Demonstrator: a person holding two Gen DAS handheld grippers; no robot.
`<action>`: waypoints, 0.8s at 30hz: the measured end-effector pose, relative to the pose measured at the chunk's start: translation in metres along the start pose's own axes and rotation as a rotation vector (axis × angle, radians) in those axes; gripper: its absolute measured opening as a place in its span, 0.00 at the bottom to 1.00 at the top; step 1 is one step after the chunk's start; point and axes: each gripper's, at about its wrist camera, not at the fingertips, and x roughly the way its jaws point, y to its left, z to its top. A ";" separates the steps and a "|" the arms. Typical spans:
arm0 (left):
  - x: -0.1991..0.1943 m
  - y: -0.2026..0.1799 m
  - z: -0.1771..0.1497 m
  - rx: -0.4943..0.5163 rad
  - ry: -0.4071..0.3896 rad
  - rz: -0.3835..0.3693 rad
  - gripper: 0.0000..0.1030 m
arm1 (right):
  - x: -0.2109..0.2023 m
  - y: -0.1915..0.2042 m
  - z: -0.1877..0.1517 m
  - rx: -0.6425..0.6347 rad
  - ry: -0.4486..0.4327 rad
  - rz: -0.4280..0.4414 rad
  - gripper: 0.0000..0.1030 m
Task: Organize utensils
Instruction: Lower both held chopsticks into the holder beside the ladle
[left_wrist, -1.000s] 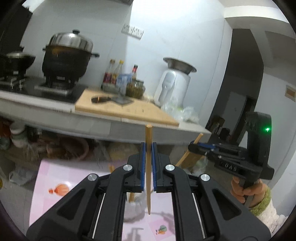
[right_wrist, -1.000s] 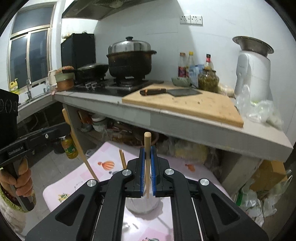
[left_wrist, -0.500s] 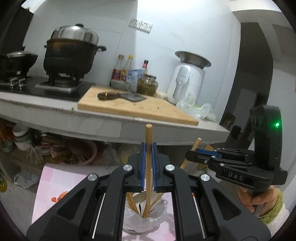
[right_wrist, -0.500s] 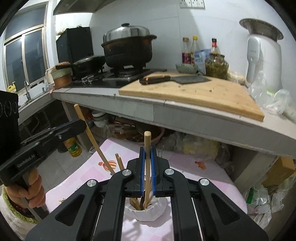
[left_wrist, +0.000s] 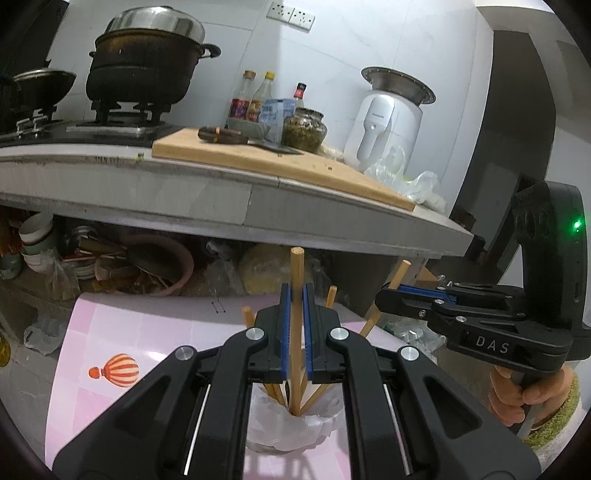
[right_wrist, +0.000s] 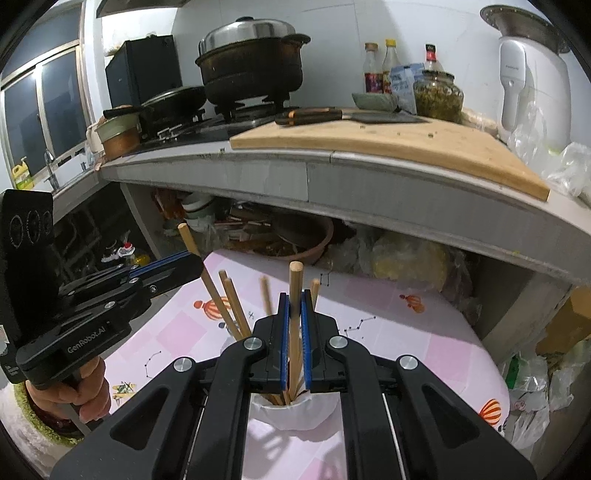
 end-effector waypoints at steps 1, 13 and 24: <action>0.001 0.001 -0.003 -0.001 0.006 0.001 0.05 | 0.002 -0.001 -0.003 0.003 0.007 0.001 0.06; 0.012 0.007 -0.028 -0.013 0.057 0.007 0.05 | 0.020 -0.004 -0.023 0.017 0.063 0.004 0.06; 0.016 0.007 -0.042 -0.021 0.080 -0.009 0.05 | 0.023 -0.007 -0.029 0.029 0.081 0.008 0.07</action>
